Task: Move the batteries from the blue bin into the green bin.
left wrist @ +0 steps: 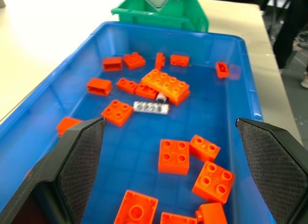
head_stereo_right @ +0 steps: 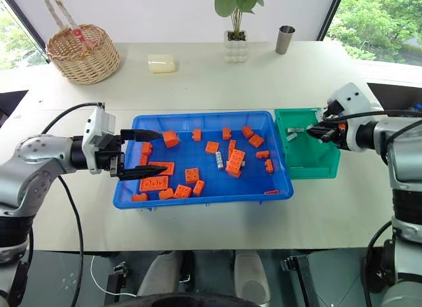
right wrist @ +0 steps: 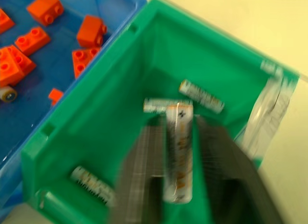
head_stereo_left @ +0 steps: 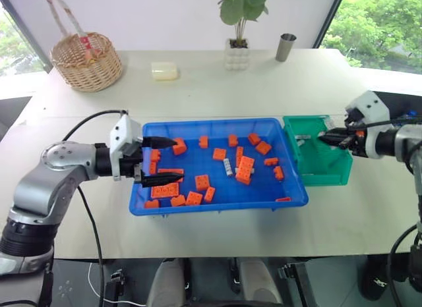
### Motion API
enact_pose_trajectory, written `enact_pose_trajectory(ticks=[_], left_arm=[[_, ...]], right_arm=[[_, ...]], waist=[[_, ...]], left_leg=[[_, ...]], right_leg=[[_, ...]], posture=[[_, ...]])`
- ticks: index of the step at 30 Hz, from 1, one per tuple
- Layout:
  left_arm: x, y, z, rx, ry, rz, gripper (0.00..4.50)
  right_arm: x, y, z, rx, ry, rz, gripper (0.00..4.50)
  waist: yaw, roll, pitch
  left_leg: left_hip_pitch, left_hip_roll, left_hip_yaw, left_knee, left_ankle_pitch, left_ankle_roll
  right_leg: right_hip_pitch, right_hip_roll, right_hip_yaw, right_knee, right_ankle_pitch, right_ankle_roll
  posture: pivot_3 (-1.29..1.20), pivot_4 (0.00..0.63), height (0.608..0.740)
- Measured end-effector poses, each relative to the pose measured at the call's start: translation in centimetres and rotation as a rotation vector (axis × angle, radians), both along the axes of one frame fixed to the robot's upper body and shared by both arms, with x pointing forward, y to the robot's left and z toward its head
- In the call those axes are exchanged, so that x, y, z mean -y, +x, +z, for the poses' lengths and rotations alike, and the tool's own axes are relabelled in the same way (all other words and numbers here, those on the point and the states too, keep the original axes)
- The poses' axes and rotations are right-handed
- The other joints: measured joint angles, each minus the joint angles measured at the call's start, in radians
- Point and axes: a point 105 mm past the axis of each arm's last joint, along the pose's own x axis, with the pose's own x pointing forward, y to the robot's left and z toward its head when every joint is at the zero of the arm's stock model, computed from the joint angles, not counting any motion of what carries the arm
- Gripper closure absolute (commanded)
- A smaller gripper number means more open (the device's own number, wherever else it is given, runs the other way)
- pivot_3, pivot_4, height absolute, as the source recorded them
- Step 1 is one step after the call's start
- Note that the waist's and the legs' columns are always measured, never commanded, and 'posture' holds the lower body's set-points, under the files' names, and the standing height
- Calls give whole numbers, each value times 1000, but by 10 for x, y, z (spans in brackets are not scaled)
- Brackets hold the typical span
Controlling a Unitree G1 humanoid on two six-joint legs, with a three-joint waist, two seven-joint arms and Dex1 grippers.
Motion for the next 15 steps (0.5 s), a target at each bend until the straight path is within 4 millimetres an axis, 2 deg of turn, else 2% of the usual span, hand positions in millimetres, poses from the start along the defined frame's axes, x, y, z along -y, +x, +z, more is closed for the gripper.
enact_pose_trajectory(ticks=[2, 5, 7, 9, 11, 13, 15], left_arm=[[1, 2, 0, 5, -1, -5, 0], [-1, 6, 2, 12, 2, 0, 0], [0, 8, 4, 22, -1, -5, 0], [1, 8, 5, 28, -1, -8, 0], [1, 9, 5, 28, -1, -6, 0], [4, 8, 5, 32, -2, -11, 0], [4, 7, 6, 35, 0, -11, 0]], right_arm=[[-7, 2, 0, 16, 6, 8, 929], [-23, 10, 13, 57, 56, 48, 929], [-46, 12, 28, 92, 84, 129, 929], [-70, 11, 32, 104, 103, 213, 929], [-106, 11, 24, 72, 148, 308, 929], [-149, 7, 3, -2, 175, 424, 929], [-177, 0, -17, -77, 173, 489, 929]], waist=[[3, 0, 0], [4, 0, 0], [5, 0, 0], [6, 0, 0], [4, 0, 0], [3, 0, 0], [8, 0, 0]], left_leg=[[0, 0, 0, 0, 0, 0], [-1, 0, 0, 0, 0, 0], [-1, 0, 0, 0, 0, 0], [-1, 0, -1, 0, 0, 0], [-1, 0, -1, 0, 0, 0], [-1, 0, -1, 0, 0, 0], [-2, 0, -2, 0, 0, 0]], right_leg=[[0, 0, 0, 0, 0, 0], [0, 0, 1, 0, 0, 0], [0, 0, 1, 0, 0, 0], [0, 0, 1, 0, 0, 0], [0, 0, 1, 0, 0, 0], [0, 0, 0, 1, 1, 1], [-1, 0, 0, 1, 1, 2]], posture=[[0, 150, 736], [0, 150, 736], [0, 150, 736], [0, 150, 736], [0, 150, 736], [0, 150, 736], [0, 150, 736]])
